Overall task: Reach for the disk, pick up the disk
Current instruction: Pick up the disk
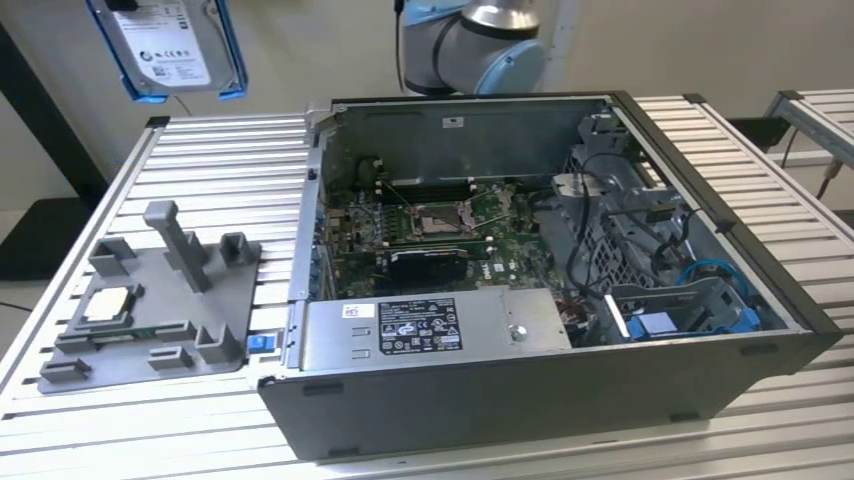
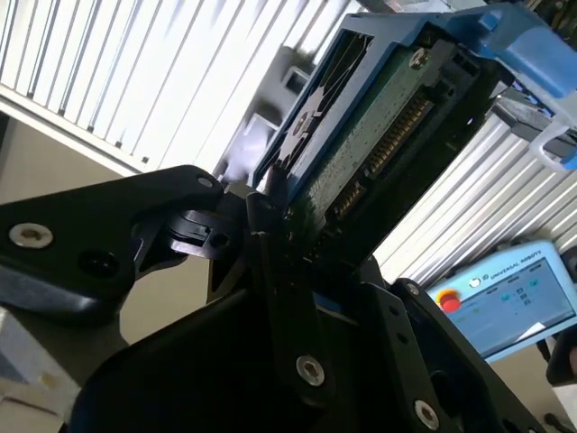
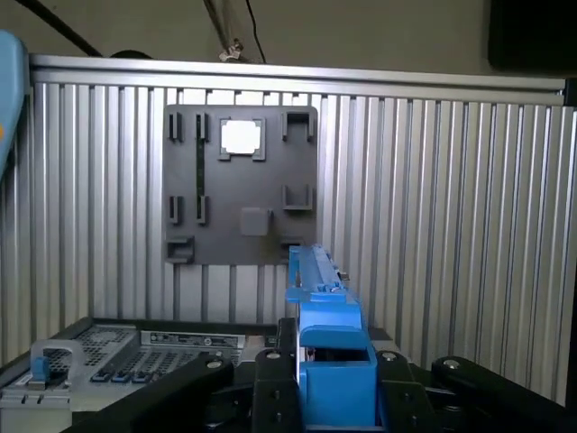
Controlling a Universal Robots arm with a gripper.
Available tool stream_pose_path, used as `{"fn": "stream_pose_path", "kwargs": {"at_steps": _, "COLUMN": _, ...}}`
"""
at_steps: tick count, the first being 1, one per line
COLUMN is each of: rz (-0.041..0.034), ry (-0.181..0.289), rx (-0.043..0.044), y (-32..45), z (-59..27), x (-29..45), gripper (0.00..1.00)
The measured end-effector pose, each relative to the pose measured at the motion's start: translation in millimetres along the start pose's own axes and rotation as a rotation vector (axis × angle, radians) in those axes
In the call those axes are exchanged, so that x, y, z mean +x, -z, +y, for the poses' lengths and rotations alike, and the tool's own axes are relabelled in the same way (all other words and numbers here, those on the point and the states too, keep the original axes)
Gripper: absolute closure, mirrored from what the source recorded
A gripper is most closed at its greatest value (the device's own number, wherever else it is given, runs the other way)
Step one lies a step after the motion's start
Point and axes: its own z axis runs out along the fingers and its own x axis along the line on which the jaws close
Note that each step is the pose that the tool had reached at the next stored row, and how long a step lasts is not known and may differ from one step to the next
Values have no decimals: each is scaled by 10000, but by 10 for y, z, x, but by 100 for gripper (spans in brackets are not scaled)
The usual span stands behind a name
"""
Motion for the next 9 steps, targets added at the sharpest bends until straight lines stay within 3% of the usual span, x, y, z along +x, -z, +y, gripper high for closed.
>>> {"fn": "stream_pose_path", "kwargs": {"at_steps": 9, "rz": 0, "ry": 1, "rx": -1, "y": 4, "z": -409, "x": 7, "gripper": 100}}
